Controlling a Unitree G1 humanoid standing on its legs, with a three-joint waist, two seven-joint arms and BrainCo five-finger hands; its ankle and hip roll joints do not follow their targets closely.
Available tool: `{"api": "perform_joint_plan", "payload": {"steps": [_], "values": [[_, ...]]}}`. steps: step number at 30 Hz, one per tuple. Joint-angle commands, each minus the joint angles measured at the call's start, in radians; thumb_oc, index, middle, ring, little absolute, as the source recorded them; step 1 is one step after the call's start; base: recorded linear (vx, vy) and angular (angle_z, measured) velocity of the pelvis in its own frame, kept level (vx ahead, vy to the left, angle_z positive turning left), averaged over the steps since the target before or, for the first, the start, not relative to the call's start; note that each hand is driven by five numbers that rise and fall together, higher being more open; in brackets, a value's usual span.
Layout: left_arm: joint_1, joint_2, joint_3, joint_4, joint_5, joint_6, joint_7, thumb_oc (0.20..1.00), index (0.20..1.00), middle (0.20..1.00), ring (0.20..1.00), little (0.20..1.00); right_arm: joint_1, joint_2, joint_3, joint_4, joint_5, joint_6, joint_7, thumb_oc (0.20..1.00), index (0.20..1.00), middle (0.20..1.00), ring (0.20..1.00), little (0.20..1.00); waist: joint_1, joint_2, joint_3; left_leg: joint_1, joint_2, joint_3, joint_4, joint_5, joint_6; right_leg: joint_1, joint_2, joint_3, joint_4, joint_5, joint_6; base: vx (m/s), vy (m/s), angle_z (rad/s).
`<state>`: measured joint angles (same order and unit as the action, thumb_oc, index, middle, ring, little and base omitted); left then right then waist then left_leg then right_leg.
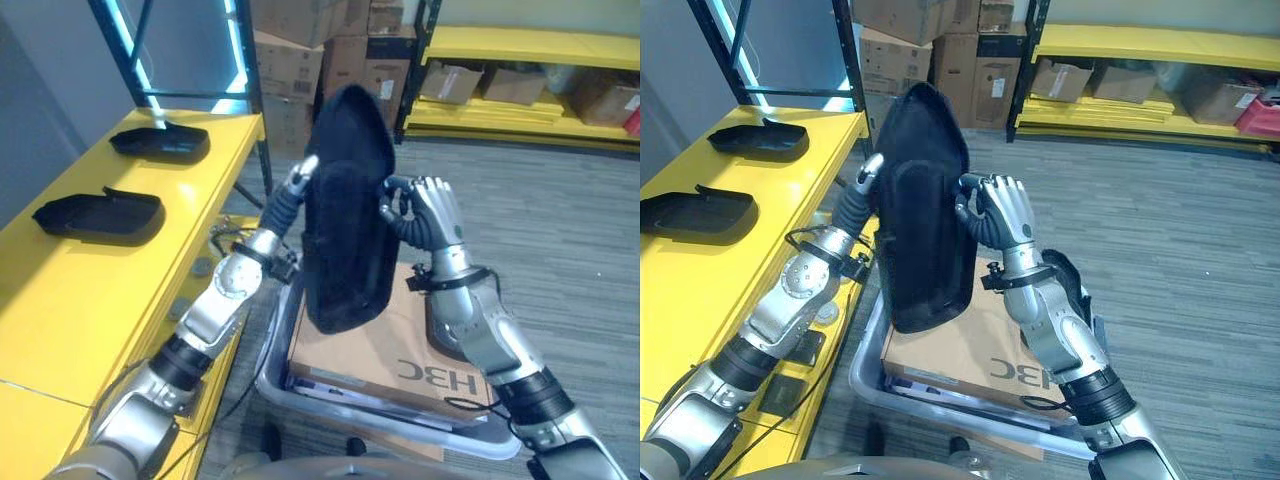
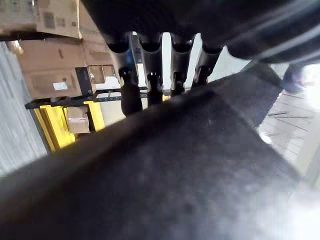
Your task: Move parts from the plastic box to the shelf.
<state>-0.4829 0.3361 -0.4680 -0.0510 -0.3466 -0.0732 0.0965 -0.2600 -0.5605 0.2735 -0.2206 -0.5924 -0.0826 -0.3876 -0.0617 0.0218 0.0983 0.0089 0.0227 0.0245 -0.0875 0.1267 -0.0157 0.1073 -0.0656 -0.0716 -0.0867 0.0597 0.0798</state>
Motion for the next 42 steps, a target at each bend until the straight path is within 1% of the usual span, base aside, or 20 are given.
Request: {"api": "perform_joint_plan", "payload": {"steps": [1,3,10,15,17,21,27,31,32,33,37,41,42], "values": [[-0.137,-0.025,-0.082,0.076,0.064,-0.037,-0.031,0.2,0.2,0.2,0.2,0.2,-0.09,0.024,0.026,-0.124,0.032,-0.121,0.0,0.2,0.2,0.2,0.2,0.2,0.017,-0.041,-0.034,0.128,0.041,-0.006,0.0,-0.181,-0.019,-0.007,-0.052,-0.014,0.016,-0.067,0.046,-0.01,-0.003,0.03],[-0.145,-0.016,-0.085,0.078,0.119,-0.037,-0.038,0.2,0.2,0.2,0.2,0.2,-0.089,0.021,0.04,-0.139,0.049,-0.131,0.016,0.2,0.2,0.2,0.2,0.2,0.019,-0.041,-0.033,0.128,0.041,-0.005,0.0,-0.18,-0.02,-0.006,-0.052,-0.016,0.016,-0.067,0.046,0.0,0.0,0.0],[-0.141,-0.008,-0.091,0.071,0.153,-0.046,-0.046,0.2,0.2,0.2,0.2,0.2,-0.082,0.014,0.039,-0.148,0.076,-0.141,0.026,0.2,0.2,0.2,0.2,0.2,0.019,-0.04,-0.032,0.128,0.041,-0.005,0.0,-0.18,-0.02,-0.007,-0.051,-0.015,0.015,-0.066,0.046,0.0,0.0,0.0],[-0.126,0.018,-0.071,0.06,0.326,-0.074,0.003,0.2,0.2,0.2,0.2,0.2,-0.047,0.011,0.027,-0.152,0.092,-0.159,0.01,0.2,0.2,0.2,0.2,0.2,0.018,-0.044,-0.031,0.128,0.041,-0.005,0.0,-0.181,-0.021,-0.008,-0.05,-0.016,0.015,-0.066,0.047,0.0,0.0,0.0],[-0.113,0.036,-0.062,0.065,0.446,-0.089,0.029,0.2,0.2,0.2,0.2,0.2,-0.022,-0.001,0.012,-0.159,0.092,-0.173,-0.006,0.2,0.2,0.2,0.2,0.2,0.018,-0.045,-0.03,0.128,0.042,-0.004,0.0,-0.182,-0.022,-0.007,-0.049,-0.016,0.013,-0.067,0.047,0.0,0.0,0.0],[-0.085,0.054,-0.064,0.062,0.477,-0.103,0.011,0.2,0.2,0.2,0.2,0.2,0.001,-0.015,-0.01,-0.17,0.092,-0.181,-0.011,0.2,0.2,0.2,0.2,0.2,0.017,-0.047,-0.031,0.13,0.042,-0.003,0.0,-0.183,-0.022,-0.007,-0.048,-0.015,0.012,-0.066,0.047,0.0,0.0,0.0],[-0.024,0.085,-0.054,0.043,0.47,-0.107,-0.025,0.2,0.2,0.2,0.2,0.2,0.031,-0.017,-0.041,-0.172,0.113,-0.185,0.002,0.2,0.2,0.2,0.2,0.2,0.016,-0.047,-0.032,0.134,0.043,0.004,0.0,-0.186,-0.022,-0.006,-0.047,-0.012,0.01,-0.065,0.048,0.0,0.0,0.0],[-0.002,0.086,-0.053,0.044,0.457,-0.105,-0.03,0.2,0.2,0.2,0.2,0.2,0.042,-0.012,-0.047,-0.174,0.122,-0.185,0.007,0.2,0.2,0.2,0.2,0.2,0.015,-0.047,-0.033,0.135,0.043,0.006,0.0,-0.186,-0.022,-0.006,-0.047,-0.01,0.01,-0.064,0.048,0.0,0.0,0.0],[0.006,0.081,-0.056,0.051,0.445,-0.102,-0.036,0.875,0.875,0.875,0.875,0.875,0.043,-0.012,-0.047,-0.173,0.128,-0.185,0.011,0.2,0.2,0.2,0.2,0.2,0.014,-0.047,-0.032,0.134,0.043,0.006,0.0,-0.186,-0.022,-0.007,-0.047,-0.009,0.011,-0.064,0.047,0.0,0.0,0.0],[0.012,0.088,-0.06,0.045,0.439,-0.094,-0.066,1.0,1.0,1.0,1.0,1.0,0.051,-0.009,-0.056,-0.174,0.133,-0.186,0.02,0.2,0.2,0.2,0.2,0.2,0.013,-0.046,-0.033,0.134,0.043,0.007,0.0,-0.187,-0.022,-0.006,-0.046,-0.01,0.011,-0.064,0.048,0.0,0.0,0.0],[0.017,0.091,-0.065,0.039,0.415,-0.089,-0.09,1.0,1.0,1.0,1.0,1.0,0.054,-0.007,-0.053,-0.17,0.148,-0.183,0.039,0.2,0.2,0.2,0.2,0.2,0.012,-0.045,-0.032,0.133,0.043,0.008,0.0,-0.187,-0.021,-0.008,-0.046,-0.009,0.011,-0.064,0.048,0.0,0.0,0.0],[-0.001,0.089,-0.076,0.045,0.435,-0.085,-0.103,1.0,1.0,1.0,1.0,1.0,0.05,0.002,-0.051,-0.167,0.164,-0.188,0.046,0.2,0.2,0.2,0.2,0.2,0.01,-0.045,-0.033,0.131,0.043,0.009,0.0,-0.187,-0.021,-0.009,-0.046,-0.007,0.012,-0.063,0.048,0.0,0.0,0.0],[-0.008,0.087,-0.082,0.048,0.446,-0.086,-0.108,0.598,0.598,0.598,0.598,0.598,0.048,0.004,-0.051,-0.167,0.168,-0.19,0.046,0.2,0.2,0.2,0.2,0.2,0.01,-0.045,-0.033,0.131,0.042,0.009,0.0,-0.187,-0.02,-0.009,-0.045,-0.006,0.012,-0.064,0.048,0.0,0.0,0.0]]}}
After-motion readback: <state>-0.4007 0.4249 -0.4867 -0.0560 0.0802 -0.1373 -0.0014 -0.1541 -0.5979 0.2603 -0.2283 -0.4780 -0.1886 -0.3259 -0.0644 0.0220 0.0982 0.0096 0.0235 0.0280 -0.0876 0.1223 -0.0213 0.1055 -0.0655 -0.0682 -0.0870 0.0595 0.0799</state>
